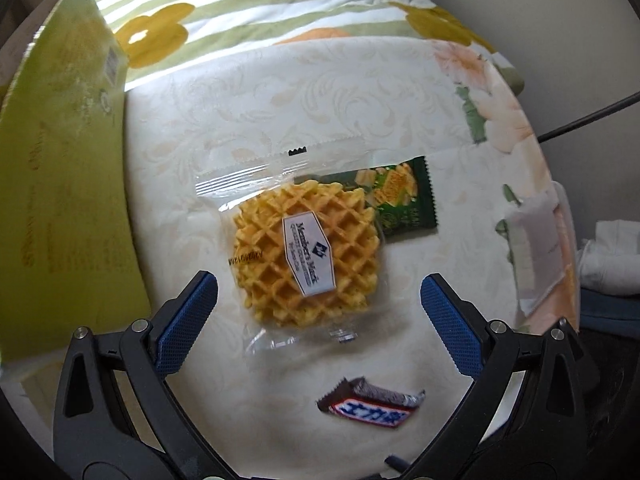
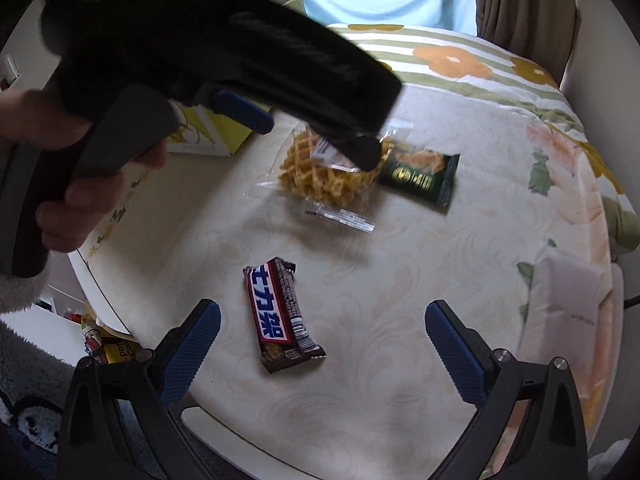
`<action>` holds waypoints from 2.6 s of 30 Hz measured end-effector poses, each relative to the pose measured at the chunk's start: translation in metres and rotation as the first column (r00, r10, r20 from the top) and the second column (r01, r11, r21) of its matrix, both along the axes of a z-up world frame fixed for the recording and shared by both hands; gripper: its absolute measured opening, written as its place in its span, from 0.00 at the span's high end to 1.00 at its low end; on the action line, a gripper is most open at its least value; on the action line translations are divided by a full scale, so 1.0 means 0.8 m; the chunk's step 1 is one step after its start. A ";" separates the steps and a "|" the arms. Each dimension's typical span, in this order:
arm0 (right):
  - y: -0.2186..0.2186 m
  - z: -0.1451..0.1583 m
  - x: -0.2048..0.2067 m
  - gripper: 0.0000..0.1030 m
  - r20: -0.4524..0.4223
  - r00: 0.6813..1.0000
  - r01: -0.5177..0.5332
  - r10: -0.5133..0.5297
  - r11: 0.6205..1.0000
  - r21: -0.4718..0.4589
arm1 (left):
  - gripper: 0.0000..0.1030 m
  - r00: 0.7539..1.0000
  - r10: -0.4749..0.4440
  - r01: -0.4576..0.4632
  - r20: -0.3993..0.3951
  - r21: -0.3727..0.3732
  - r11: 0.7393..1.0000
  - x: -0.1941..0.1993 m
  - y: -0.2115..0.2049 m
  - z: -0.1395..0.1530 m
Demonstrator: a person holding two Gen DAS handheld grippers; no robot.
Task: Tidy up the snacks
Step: 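Grasp the waffle pack with the left tool while the right tool grasps the chocolate bar, then carry the waffle pack and chocolate bar over the box and release them inside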
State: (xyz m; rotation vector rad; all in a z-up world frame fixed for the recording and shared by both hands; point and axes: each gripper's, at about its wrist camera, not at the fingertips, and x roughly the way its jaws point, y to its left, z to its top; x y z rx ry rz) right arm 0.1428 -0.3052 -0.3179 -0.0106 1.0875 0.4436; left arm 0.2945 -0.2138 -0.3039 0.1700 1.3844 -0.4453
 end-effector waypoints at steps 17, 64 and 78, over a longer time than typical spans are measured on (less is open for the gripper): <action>0.039 -0.016 0.007 0.12 -0.005 0.997 -0.073 0.072 0.996 -0.056 | 0.20 0.999 -0.016 0.016 -0.051 0.008 1.000 0.027 -0.003 -0.036; -0.024 0.154 0.037 0.74 0.218 0.975 -0.016 0.048 0.989 -0.145 | 0.24 0.929 0.313 -0.261 0.199 -0.246 0.933 -0.010 0.097 0.186; 0.092 0.254 0.137 0.74 0.307 0.948 -0.072 0.081 0.997 -0.040 | 0.24 0.839 0.452 -0.387 0.301 -0.254 0.887 0.024 0.309 0.247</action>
